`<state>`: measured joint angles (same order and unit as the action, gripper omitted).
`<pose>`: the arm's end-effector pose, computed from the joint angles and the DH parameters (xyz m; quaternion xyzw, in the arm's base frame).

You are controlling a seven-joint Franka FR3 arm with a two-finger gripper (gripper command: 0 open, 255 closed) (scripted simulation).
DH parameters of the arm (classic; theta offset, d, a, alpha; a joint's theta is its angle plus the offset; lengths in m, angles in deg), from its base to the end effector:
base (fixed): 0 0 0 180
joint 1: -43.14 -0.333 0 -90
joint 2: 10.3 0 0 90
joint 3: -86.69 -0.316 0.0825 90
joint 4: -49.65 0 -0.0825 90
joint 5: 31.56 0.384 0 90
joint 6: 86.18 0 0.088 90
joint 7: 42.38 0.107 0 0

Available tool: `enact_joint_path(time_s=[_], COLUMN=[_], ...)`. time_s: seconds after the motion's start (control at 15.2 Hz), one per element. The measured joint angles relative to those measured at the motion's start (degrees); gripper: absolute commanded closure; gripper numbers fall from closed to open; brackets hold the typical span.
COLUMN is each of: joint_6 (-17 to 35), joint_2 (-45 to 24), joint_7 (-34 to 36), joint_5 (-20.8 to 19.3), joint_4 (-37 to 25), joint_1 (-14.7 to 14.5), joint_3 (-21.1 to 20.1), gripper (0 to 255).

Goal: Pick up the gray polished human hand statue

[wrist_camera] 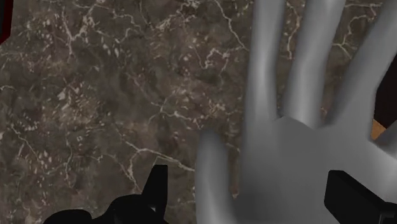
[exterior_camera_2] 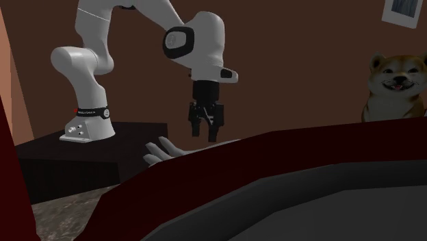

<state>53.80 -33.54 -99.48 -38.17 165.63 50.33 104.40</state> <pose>0.5506 -0.2498 0.2591 0.9390 0.3295 -0.0536 0.0826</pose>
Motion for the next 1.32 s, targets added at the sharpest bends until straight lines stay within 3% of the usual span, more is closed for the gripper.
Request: enact_joint_path(time_s=[0.13, 0.66, 0.73, 1.32], joint_6=[0.34, 4.15, 4.33, 4.68], joint_2=[-3.89, -8.95, -9.15, -9.25], joint_7=[-1.92, -2.44, -2.39, -2.46], joint_5=[0.85, 1.72, 1.74, 1.75], joint_4=[-3.65, -4.92, -4.93, -5.02], joint_1=[1.14, 2.13, 2.13, 2.23], joint_3=[-0.75, -1.59, -1.62, -1.59], gripper=[0, 0, 255, 255])
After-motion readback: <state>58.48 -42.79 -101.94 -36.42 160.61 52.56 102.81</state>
